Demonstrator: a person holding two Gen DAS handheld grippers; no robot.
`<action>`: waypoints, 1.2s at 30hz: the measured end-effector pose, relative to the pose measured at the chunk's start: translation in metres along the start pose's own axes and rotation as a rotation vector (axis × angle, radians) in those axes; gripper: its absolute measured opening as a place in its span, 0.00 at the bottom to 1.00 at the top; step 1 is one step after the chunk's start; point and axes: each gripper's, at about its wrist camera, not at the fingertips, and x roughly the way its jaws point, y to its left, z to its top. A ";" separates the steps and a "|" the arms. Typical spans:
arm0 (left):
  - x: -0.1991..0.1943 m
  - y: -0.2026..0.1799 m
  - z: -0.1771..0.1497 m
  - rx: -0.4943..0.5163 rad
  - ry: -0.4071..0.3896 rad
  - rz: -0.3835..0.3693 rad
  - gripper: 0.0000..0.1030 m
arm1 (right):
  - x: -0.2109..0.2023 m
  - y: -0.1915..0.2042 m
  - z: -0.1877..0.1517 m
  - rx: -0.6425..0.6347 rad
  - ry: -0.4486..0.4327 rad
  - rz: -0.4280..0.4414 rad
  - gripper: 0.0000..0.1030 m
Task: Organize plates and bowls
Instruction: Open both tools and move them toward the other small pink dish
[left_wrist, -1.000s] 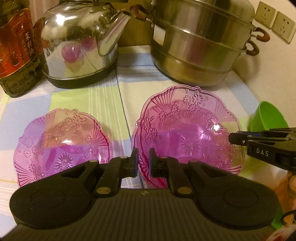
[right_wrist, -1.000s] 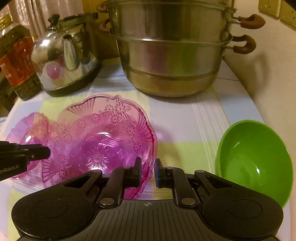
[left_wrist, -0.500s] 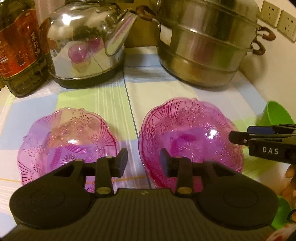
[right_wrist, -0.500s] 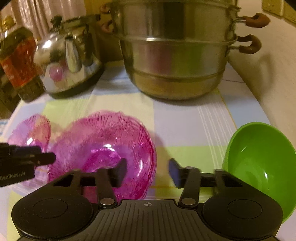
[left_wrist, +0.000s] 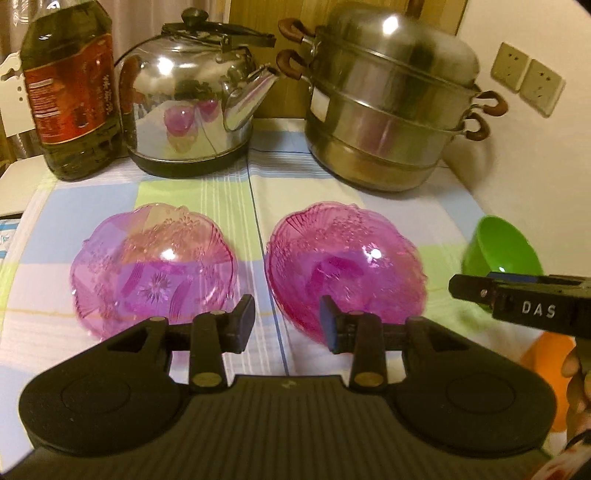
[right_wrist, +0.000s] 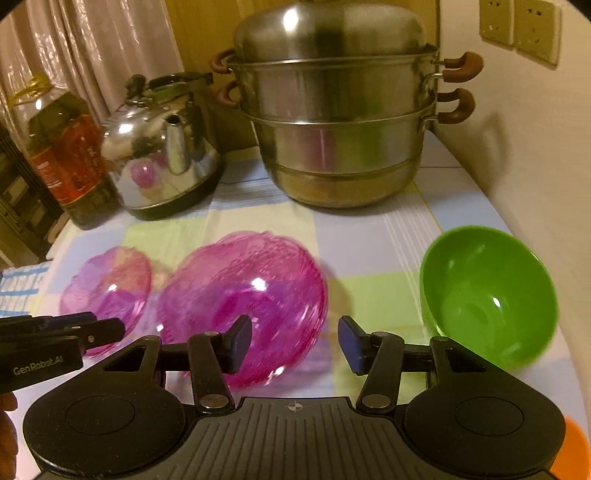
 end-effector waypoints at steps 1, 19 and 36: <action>-0.007 -0.001 -0.003 -0.002 -0.002 -0.002 0.33 | -0.007 0.003 -0.003 0.001 0.002 -0.002 0.51; -0.107 -0.012 -0.075 -0.013 -0.040 -0.014 0.33 | -0.110 0.039 -0.090 0.046 -0.007 -0.036 0.51; -0.124 -0.008 -0.083 -0.017 -0.052 0.000 0.33 | -0.129 0.054 -0.101 0.028 -0.010 -0.015 0.51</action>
